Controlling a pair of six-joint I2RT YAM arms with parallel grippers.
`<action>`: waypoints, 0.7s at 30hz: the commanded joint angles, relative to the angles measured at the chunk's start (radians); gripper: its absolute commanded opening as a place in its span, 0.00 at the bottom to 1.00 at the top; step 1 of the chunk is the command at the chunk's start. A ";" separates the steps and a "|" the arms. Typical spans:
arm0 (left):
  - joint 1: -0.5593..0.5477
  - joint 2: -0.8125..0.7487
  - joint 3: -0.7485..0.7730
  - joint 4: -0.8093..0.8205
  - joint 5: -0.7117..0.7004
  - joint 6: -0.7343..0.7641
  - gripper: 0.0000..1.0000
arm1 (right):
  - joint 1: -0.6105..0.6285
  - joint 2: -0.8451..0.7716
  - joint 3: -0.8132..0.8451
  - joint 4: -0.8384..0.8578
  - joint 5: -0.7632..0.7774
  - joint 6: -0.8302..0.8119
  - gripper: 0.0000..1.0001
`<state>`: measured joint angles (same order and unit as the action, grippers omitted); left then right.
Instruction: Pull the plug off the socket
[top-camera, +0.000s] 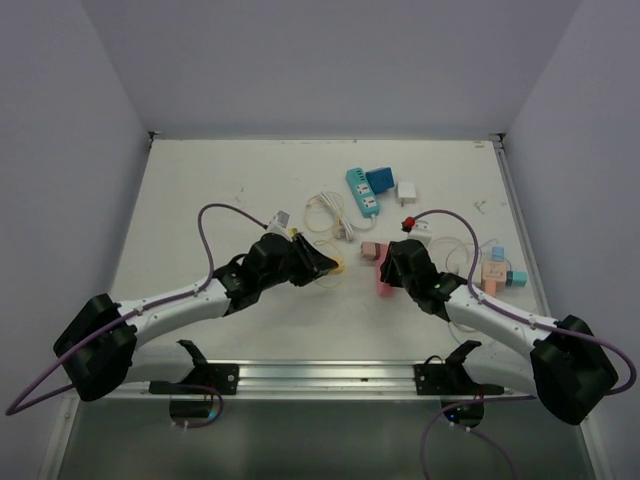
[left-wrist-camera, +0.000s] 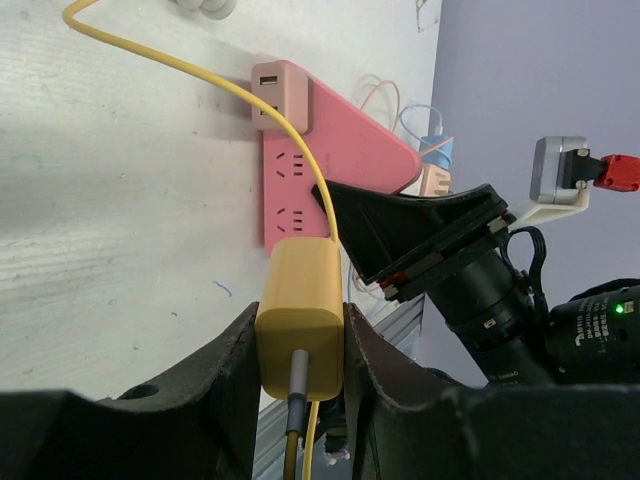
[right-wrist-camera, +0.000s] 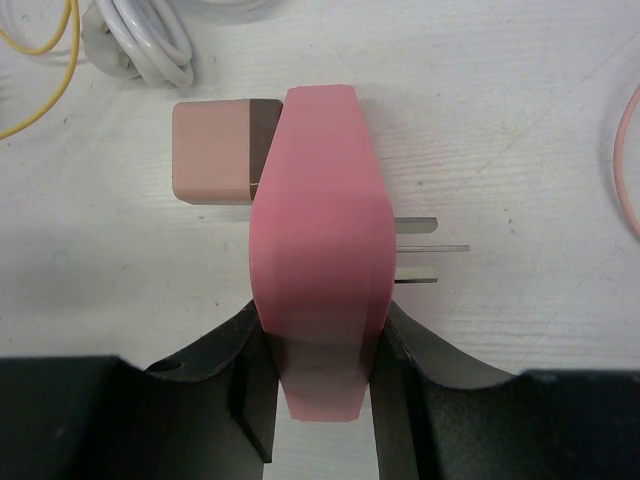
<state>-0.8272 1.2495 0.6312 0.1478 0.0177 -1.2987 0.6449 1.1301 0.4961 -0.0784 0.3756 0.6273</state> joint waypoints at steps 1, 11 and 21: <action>0.013 -0.047 0.001 -0.045 -0.012 0.016 0.00 | 0.001 -0.035 0.007 0.055 0.032 -0.021 0.00; 0.324 0.050 0.097 -0.140 0.097 0.272 0.00 | -0.007 -0.128 0.024 0.049 -0.052 -0.103 0.00; 0.511 0.427 0.372 -0.091 0.194 0.489 0.01 | -0.005 -0.205 0.076 0.005 -0.187 -0.172 0.00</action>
<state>-0.3599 1.5993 0.8982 0.0189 0.1413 -0.9207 0.6411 0.9676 0.5076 -0.1001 0.2356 0.4953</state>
